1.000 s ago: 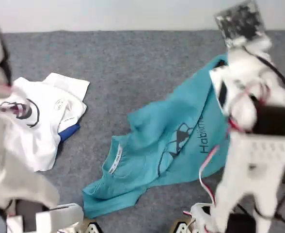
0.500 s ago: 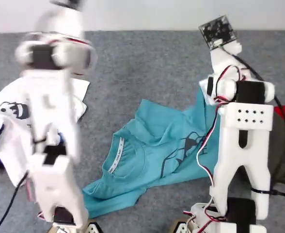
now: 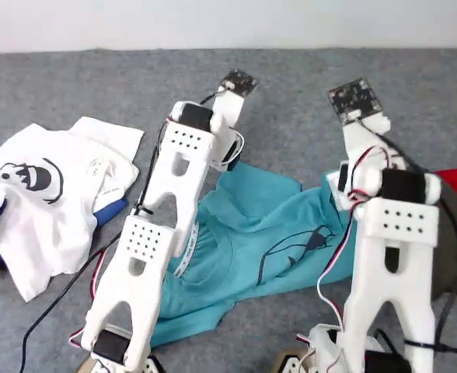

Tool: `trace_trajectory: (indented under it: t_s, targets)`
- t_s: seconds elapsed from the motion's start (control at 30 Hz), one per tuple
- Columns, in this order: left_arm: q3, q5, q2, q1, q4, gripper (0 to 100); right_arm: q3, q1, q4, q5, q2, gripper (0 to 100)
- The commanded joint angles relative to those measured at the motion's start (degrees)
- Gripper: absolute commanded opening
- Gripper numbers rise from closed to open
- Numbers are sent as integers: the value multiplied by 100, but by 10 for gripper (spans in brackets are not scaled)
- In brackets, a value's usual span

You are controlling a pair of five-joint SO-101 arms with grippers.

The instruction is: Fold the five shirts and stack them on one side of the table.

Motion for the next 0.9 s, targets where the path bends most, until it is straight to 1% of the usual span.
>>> trace_trajectory:
  t_s: [0.0,0.13,0.23,0.33,0.47,0.53,0.63,0.8,0.87]
  targets:
    - [-602,62,211,176,-44,156,44,57,-101,79,-268,11]
    - [-708,62,457,316,-105,156,44,75,-84,79,-286,11]
    - [-708,62,545,316,-220,156,44,75,-75,53,-286,11]
    - [-708,62,545,316,-237,156,44,75,-92,-149,-286,11]
    - [-681,62,563,334,-220,151,44,66,-101,-158,-295,11]
    - [-673,62,571,387,-237,123,44,66,-92,-158,-295,11]
    - [-673,62,571,440,-334,6,44,66,-75,-149,-295,11]
    - [-840,53,484,422,-281,12,44,66,-48,-149,-295,11]
    - [-1174,44,413,413,-26,12,44,66,-48,-149,-295,11]
